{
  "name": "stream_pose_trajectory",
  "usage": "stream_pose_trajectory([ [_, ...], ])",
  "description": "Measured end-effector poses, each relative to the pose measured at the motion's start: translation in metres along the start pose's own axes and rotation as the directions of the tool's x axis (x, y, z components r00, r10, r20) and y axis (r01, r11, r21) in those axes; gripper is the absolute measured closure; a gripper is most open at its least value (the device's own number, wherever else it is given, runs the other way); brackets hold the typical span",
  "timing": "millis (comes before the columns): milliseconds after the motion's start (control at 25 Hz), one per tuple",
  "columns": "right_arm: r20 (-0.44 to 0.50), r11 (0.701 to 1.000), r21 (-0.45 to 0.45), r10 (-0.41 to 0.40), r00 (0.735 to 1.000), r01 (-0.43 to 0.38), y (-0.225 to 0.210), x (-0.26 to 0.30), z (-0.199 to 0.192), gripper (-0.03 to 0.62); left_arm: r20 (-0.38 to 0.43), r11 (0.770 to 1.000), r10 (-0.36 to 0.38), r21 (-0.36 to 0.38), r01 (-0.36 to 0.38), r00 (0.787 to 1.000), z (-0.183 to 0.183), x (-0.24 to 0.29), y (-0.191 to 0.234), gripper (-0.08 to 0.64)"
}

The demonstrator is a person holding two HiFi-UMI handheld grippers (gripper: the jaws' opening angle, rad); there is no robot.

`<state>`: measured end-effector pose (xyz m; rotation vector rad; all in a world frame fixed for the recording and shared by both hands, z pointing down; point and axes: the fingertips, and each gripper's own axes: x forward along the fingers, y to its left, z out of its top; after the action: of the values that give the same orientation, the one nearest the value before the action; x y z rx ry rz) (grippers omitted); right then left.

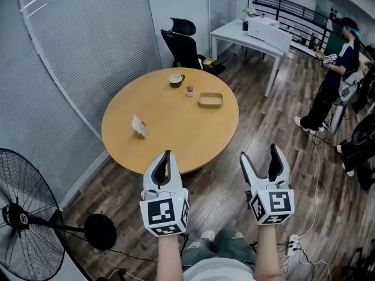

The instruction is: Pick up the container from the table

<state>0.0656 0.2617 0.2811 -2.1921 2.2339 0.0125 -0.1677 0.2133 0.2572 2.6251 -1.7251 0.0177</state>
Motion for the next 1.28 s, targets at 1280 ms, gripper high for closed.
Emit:
stream_pose_trajectory([
  [1280, -0.027, 0.972, 0.016, 0.236, 0.971, -0.236, -0.106, 0.265, -0.016, 0.190, -0.045, 0.978, 0.206, -0.013, -0.207, 0.977, -0.019, 0.243, 0.006, 0.560],
])
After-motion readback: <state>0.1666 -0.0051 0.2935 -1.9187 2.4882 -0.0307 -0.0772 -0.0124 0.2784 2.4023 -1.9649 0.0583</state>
